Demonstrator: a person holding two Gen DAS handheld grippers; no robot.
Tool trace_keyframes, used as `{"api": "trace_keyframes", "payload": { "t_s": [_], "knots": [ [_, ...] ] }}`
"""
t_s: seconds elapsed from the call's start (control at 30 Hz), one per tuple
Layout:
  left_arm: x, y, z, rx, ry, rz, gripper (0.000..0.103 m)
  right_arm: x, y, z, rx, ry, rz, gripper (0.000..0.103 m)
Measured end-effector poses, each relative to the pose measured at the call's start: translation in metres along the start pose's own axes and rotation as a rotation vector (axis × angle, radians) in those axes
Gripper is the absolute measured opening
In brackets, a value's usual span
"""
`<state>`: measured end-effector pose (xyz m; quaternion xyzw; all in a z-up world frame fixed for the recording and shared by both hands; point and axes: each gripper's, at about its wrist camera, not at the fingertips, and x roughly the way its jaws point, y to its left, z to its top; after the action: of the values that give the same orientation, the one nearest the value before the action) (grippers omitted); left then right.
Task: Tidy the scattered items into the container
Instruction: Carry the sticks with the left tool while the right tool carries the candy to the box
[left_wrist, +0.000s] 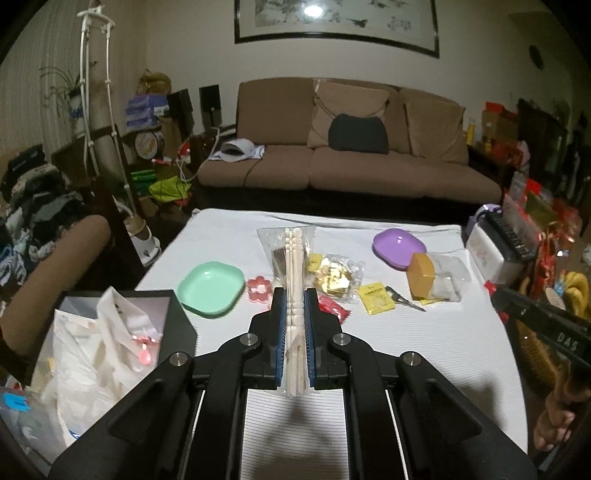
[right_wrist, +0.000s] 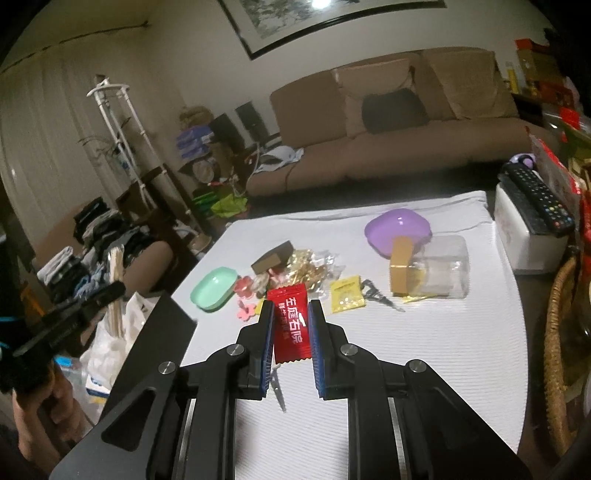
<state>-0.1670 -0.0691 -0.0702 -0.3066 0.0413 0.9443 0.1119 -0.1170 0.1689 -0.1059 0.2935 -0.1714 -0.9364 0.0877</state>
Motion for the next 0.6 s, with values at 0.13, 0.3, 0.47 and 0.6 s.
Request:
{"api": "trace_keyframes", "payload": {
  "t_s": [0.13,0.3,0.47,0.6],
  "knots": [
    [-0.009,0.021,0.010,0.029,-0.007,0.089,0.009,0.010,0.012,0.000,-0.024,0.031,0.051,0.017],
    [-0.023,0.059,0.017,0.071,0.018,0.267,0.009,0.030,0.050,0.000,-0.013,0.078,0.211,0.017],
    [-0.029,0.124,0.013,-0.016,0.129,0.227,0.009,0.061,0.125,-0.005,-0.080,0.147,0.347,0.017],
    [-0.033,0.190,0.003,-0.103,0.216,0.257,0.009,0.091,0.202,-0.010,-0.121,0.207,0.487,0.017]
  ]
}}
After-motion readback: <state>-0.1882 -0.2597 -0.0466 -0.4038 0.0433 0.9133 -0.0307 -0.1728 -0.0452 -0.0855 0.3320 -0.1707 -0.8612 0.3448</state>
